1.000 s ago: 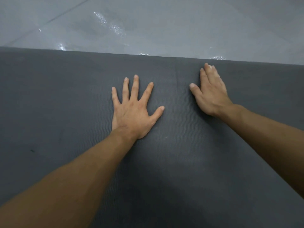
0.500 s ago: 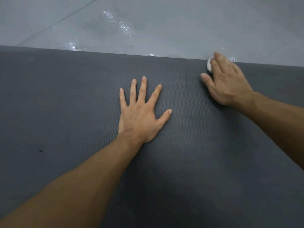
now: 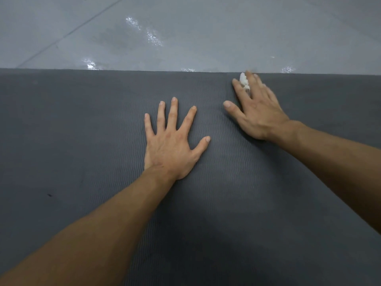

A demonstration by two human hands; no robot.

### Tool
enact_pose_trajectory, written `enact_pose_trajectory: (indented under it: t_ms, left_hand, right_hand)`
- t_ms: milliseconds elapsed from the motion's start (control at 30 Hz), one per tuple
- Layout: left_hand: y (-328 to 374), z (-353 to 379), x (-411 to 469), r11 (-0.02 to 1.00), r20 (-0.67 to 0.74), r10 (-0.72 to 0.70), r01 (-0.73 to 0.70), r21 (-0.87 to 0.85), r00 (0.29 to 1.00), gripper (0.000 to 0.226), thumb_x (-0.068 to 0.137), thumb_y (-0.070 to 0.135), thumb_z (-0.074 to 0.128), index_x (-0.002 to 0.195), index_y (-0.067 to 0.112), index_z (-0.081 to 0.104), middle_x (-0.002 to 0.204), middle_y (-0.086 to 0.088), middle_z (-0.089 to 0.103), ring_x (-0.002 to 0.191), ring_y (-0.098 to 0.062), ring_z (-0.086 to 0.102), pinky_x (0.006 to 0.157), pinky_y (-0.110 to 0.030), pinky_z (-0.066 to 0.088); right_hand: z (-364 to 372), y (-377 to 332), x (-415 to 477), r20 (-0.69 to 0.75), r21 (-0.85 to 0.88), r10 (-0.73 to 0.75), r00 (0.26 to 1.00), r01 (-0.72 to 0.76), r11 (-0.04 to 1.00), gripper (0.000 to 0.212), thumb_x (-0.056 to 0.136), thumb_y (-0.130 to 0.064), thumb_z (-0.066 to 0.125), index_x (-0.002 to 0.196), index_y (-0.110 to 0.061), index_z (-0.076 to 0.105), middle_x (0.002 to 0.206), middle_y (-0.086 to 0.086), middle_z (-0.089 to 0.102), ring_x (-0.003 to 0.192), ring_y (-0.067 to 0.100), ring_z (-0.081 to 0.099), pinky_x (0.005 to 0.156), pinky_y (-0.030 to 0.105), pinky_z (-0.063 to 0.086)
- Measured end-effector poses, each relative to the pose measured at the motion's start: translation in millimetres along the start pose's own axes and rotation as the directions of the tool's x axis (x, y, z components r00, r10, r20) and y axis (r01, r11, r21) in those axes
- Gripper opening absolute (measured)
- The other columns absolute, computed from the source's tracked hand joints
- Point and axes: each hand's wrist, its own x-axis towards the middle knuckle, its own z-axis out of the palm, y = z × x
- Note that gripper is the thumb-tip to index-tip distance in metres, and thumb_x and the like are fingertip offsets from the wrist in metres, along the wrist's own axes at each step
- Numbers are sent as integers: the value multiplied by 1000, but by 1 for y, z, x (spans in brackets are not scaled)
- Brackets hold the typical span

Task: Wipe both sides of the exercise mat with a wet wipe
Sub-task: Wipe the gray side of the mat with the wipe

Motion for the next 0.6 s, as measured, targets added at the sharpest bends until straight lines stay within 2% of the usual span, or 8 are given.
enact_pose_trajectory:
  t_ms: [133,233,333,433,500,600]
  left_hand:
    - [-1,-1,0,1000,5,5,-5,-11,1000,82,93,82,7,163,41,0,173,-4,-10,159,-31,-13,124,-64,-1]
    - [-1,0,0,1000,6,6,-6,-10,1000,82,92,82,6,163,41,-1,173,-4,-10,159,-31,-13,124,-64,-1]
    - [-1,1,-1,1000,0,6,-6,-10,1000,82,93,82,7,163,41,0,173,-4,-9,159,-31,-12,124,-64,-1]
    - [-2,1,0,1000,-4,6,-6,-9,1000,82,93,82,8,163,41,1,173,-4,-9,159,-31,-12,124,-64,-1]
    - [-2,1,0,1000,-2,8,-8,-6,1000,82,93,82,7,164,41,0,173,-4,-9,159,-31,-12,124,-65,-1]
    - [-2,1,0,1000,-8,9,-9,-16,1000,82,93,82,8,164,41,1,173,-5,-9,159,-31,-11,124,-64,-2]
  right_hand:
    - [-4,29,-12,-31,-78,13,999,-16,997,87,95,-77,5,166,-26,12,175,4,3,161,18,-4,129,44,-2]
    - [-7,64,-23,-91,-85,146,985,-153,984,84,98,-76,11,164,-25,18,174,3,11,161,19,2,128,48,1]
    - [-7,92,-29,-120,-38,280,953,-286,957,85,97,-76,13,162,-23,22,173,6,15,160,23,7,128,51,8]
    - [-10,89,-23,-84,81,342,936,-336,938,94,91,-77,10,161,-17,24,172,11,15,159,28,11,128,51,13]
    - [-11,72,-21,-67,123,311,948,-302,945,97,89,-75,9,163,-14,22,172,13,15,159,29,11,129,48,13]
    - [1,34,-33,-11,59,82,997,-81,995,89,95,-69,10,166,-15,15,174,8,10,161,25,4,130,43,7]
